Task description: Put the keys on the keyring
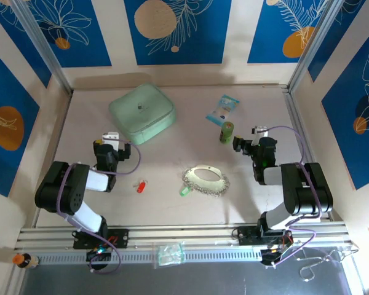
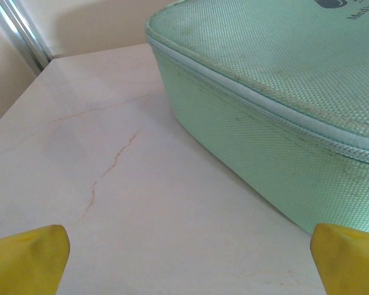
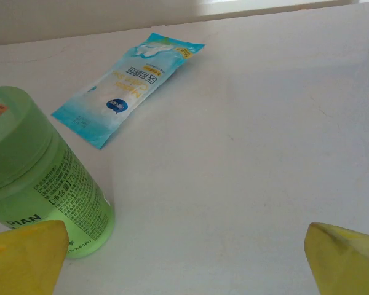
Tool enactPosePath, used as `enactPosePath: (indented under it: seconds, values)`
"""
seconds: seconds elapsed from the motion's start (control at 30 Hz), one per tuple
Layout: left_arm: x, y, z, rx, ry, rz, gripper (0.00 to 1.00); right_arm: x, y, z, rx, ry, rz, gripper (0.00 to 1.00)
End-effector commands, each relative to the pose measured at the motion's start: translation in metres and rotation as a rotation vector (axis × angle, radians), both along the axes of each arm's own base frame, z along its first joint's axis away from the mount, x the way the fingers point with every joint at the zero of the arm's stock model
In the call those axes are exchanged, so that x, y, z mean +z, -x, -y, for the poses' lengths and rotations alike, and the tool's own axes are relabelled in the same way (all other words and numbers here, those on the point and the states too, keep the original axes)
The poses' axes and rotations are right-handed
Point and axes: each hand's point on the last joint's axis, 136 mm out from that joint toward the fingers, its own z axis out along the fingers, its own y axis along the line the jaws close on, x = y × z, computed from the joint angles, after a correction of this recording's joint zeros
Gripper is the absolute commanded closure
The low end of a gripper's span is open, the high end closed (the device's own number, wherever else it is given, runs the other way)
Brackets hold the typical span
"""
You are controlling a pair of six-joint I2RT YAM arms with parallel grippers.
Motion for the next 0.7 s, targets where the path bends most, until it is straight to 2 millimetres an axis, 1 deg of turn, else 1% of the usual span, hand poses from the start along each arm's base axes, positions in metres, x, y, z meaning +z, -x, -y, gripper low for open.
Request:
enactPosePath:
  seconds: [0.0,0.67]
  values:
    - [0.0116,-0.0042,0.0002,-0.009,0.017,0.032,0.00,0.0092,-0.0073,0.0018,-0.014,0.011,0.026,0.01]
    - [0.0109,-0.0041,0.0003,-0.010,0.019,0.029,0.00,0.0087,-0.0067,0.0020,-0.006,0.000,0.024,0.01]
